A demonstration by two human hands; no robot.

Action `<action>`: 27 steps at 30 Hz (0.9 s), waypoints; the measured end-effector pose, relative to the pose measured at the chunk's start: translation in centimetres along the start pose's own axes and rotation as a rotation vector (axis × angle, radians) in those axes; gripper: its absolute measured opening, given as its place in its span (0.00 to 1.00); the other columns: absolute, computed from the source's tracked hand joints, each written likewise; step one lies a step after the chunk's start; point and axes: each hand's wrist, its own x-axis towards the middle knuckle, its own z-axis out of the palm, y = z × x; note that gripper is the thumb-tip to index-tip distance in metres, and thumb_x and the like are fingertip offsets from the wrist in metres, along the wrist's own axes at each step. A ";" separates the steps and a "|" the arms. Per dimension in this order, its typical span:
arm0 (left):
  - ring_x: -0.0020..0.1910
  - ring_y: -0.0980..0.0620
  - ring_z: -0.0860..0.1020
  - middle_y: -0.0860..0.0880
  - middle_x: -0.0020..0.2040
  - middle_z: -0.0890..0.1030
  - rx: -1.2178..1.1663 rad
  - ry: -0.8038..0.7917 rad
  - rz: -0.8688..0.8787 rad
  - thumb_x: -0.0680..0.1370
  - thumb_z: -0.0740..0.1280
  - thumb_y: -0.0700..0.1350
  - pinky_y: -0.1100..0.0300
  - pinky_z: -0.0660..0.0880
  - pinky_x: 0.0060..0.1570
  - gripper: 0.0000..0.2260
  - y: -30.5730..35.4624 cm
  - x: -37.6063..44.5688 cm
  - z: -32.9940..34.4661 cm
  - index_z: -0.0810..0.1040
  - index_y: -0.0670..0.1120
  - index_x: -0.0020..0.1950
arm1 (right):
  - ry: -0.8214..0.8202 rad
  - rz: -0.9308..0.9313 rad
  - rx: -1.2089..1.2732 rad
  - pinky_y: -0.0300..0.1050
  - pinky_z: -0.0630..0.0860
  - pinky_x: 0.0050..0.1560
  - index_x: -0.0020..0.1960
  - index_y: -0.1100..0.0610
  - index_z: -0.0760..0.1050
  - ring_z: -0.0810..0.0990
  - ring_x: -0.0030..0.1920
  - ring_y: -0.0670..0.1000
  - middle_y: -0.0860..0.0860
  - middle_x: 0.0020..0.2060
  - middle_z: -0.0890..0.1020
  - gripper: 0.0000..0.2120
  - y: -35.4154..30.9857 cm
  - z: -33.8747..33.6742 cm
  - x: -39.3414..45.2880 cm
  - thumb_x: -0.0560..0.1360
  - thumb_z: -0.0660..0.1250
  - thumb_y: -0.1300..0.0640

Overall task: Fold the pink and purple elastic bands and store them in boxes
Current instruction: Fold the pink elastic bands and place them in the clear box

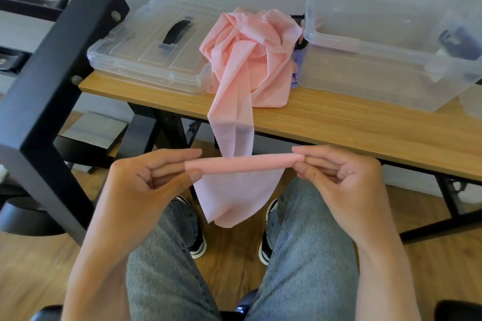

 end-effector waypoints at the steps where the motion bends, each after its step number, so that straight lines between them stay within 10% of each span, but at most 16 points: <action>1: 0.45 0.57 0.87 0.57 0.46 0.88 0.011 -0.011 -0.009 0.70 0.74 0.41 0.70 0.80 0.44 0.14 -0.1 0.0 0.0 0.85 0.51 0.54 | 0.007 -0.013 -0.035 0.38 0.83 0.51 0.56 0.46 0.84 0.88 0.46 0.42 0.39 0.46 0.88 0.14 0.1 0.1 0.0 0.74 0.75 0.62; 14: 0.44 0.48 0.88 0.49 0.45 0.88 -0.087 0.066 0.029 0.74 0.73 0.40 0.55 0.85 0.45 0.10 -0.3 0.1 0.5 0.85 0.43 0.54 | -0.058 0.052 0.240 0.52 0.85 0.50 0.52 0.60 0.82 0.89 0.47 0.54 0.53 0.45 0.89 0.09 -0.1 0.6 0.1 0.73 0.75 0.59; 20: 0.46 0.55 0.87 0.55 0.47 0.88 -0.021 0.047 0.015 0.71 0.75 0.40 0.63 0.83 0.47 0.20 -0.3 0.1 0.4 0.82 0.51 0.62 | -0.091 0.095 0.105 0.40 0.82 0.55 0.65 0.45 0.79 0.88 0.50 0.45 0.41 0.48 0.88 0.21 0.6 0.5 0.1 0.74 0.75 0.58; 27: 0.40 0.54 0.87 0.53 0.42 0.88 0.036 0.009 0.007 0.71 0.74 0.41 0.63 0.83 0.42 0.11 -0.8 0.1 0.1 0.86 0.47 0.53 | -0.111 0.083 -0.026 0.45 0.85 0.45 0.54 0.49 0.85 0.88 0.42 0.45 0.45 0.41 0.88 0.11 0.8 0.8 0.0 0.78 0.73 0.63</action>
